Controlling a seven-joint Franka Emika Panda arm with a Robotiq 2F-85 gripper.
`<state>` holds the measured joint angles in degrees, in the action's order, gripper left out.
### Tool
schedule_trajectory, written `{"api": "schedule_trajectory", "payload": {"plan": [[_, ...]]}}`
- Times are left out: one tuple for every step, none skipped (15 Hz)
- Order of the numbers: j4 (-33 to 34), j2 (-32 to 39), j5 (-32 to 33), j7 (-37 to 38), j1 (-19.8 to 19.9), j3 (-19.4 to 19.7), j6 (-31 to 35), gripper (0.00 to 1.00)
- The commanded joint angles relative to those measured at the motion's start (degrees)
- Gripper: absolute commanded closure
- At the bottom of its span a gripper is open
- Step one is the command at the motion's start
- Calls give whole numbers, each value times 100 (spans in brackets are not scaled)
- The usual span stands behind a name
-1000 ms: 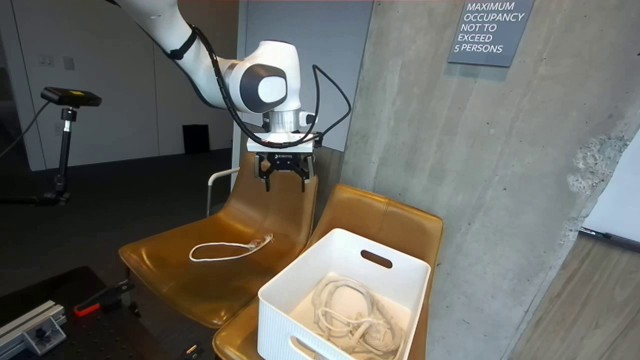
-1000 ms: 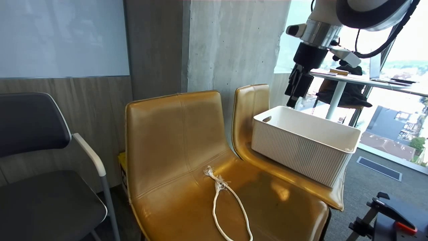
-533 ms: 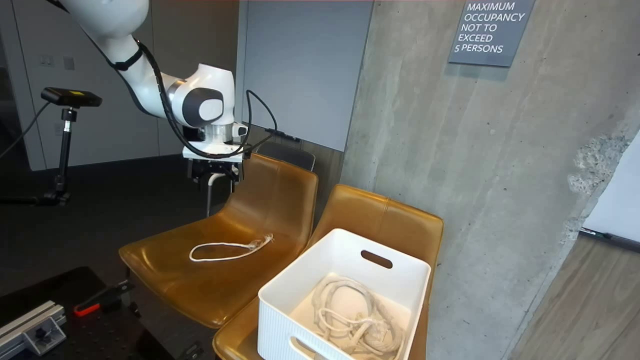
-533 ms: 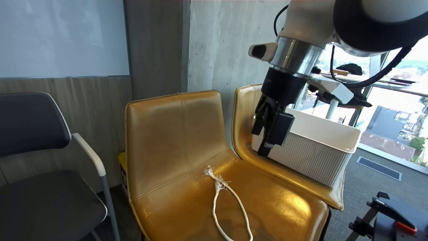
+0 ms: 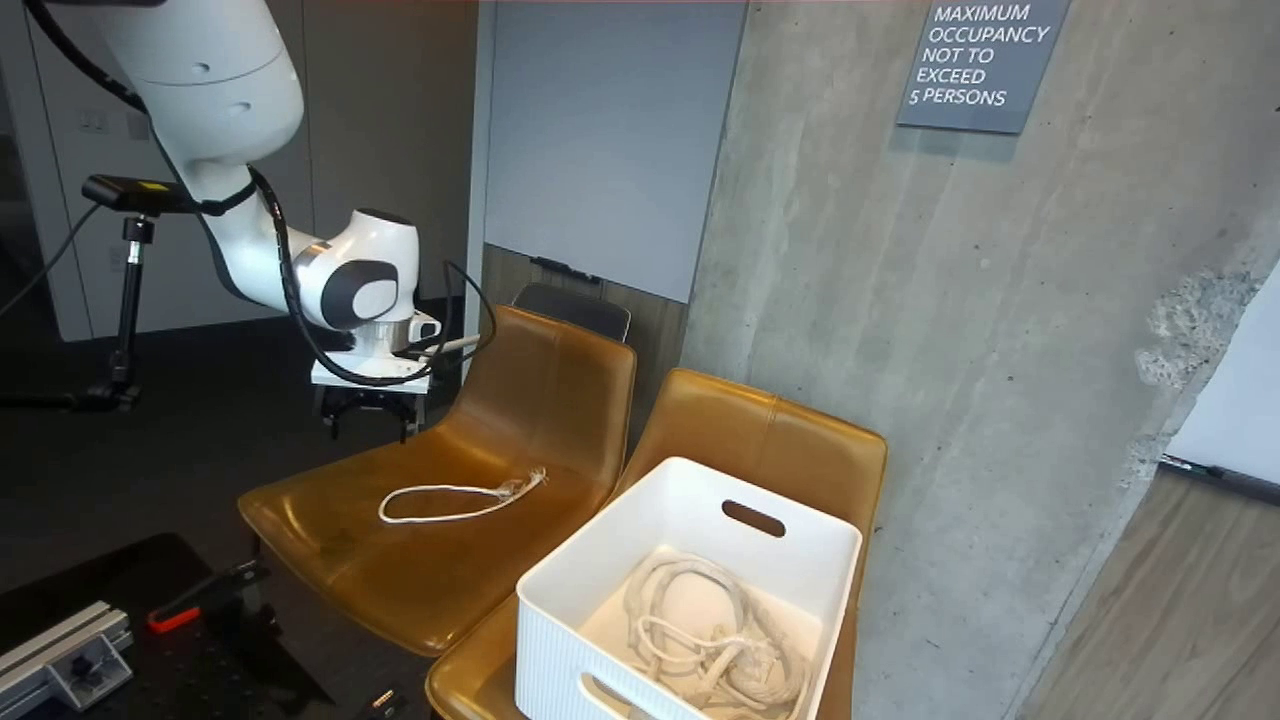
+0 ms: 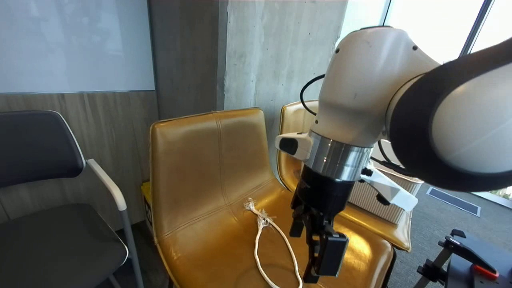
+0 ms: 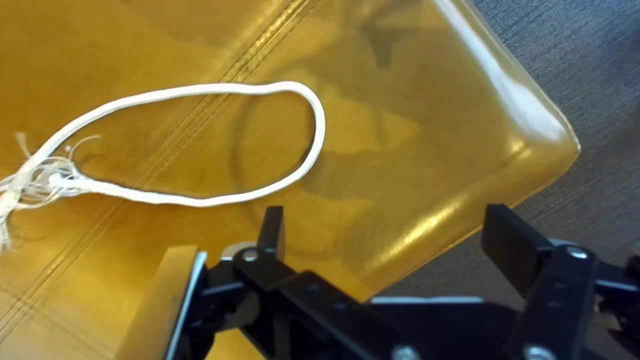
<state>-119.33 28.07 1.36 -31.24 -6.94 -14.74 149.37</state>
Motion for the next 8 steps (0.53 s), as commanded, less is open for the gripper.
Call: {"api": "schedule_trajectory", "payload": {"plan": [[19,532,305,88,-35,9,461,0],[59,683,397,98,-37,25,542,0],[144,849,472,99,-27,28,613,0],[194,968,553,103,-20,37,668,0],[295,1107,633,112,-20,50,704,0],[366,1227,710,123,-25,68,744,0],[467,1362,774,125,-28,73,754,0],[546,1467,851,138,-44,93,779,0]]}}
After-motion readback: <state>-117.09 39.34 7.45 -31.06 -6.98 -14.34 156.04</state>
